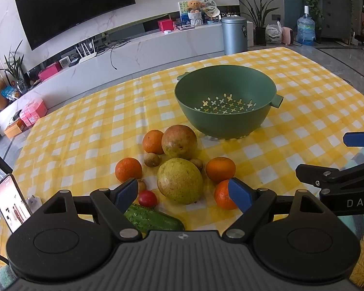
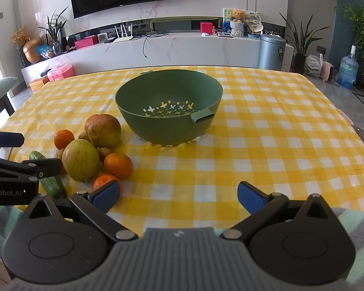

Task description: Organize fruits

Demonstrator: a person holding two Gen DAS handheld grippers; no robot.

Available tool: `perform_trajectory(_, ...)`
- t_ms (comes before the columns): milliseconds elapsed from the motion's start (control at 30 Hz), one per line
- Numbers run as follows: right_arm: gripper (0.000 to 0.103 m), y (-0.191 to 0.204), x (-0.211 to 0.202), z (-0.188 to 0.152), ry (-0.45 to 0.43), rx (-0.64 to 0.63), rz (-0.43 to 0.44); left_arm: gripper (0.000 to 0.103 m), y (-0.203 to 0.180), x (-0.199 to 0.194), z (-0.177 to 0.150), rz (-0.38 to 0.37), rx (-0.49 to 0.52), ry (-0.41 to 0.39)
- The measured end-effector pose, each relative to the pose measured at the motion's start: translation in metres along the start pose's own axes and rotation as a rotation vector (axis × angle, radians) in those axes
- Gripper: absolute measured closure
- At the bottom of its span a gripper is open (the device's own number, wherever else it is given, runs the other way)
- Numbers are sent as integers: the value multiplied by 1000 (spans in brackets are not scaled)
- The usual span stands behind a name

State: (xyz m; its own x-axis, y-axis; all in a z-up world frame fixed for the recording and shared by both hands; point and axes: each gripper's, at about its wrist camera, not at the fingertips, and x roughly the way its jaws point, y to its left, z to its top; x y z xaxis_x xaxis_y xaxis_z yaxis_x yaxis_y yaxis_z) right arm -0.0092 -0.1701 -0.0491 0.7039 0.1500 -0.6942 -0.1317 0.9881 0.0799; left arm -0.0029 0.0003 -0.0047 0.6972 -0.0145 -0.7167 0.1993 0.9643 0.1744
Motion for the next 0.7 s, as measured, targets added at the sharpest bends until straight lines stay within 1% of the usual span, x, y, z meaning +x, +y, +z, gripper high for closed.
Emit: perform_trajectory(700, 4, 0, 1, -1, 6, 0, -3, 4, 0, 1, -1, 3, -7, 10)
